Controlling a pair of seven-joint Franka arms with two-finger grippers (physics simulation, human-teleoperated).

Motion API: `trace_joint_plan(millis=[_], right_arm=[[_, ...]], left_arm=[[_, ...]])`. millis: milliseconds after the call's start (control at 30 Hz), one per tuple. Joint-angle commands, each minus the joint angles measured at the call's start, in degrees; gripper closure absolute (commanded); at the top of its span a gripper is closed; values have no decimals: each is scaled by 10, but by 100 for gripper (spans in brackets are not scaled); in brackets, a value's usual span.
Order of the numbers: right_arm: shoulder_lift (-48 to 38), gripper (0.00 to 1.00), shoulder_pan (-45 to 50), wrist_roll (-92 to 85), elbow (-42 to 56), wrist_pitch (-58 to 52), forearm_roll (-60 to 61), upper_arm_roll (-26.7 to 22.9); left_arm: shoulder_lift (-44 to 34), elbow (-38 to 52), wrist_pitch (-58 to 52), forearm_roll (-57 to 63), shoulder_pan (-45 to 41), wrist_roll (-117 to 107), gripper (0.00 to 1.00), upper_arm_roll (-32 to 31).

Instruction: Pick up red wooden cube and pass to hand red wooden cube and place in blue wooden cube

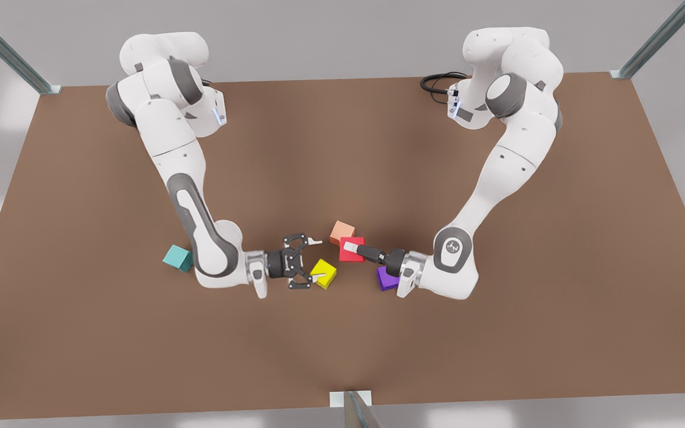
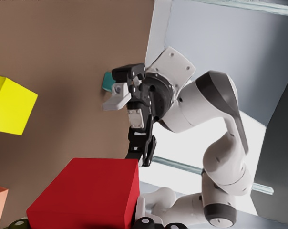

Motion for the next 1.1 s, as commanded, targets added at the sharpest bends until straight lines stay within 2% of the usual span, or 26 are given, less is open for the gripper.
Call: trace_joint_plan(millis=[0, 267, 1067], right_arm=[[0, 0, 1, -242, -1, 24, 13, 5], [-10, 0, 0, -247, -30, 38, 35, 37], [1, 0, 2, -244, -18, 89, 64, 76]], left_arm=[[1, 0, 6, -17, 0, 158, 45, 0], [1, 0, 8, -24, 0, 158, 45, 0], [1, 0, 30, -38, -10, 155, 44, -2]])
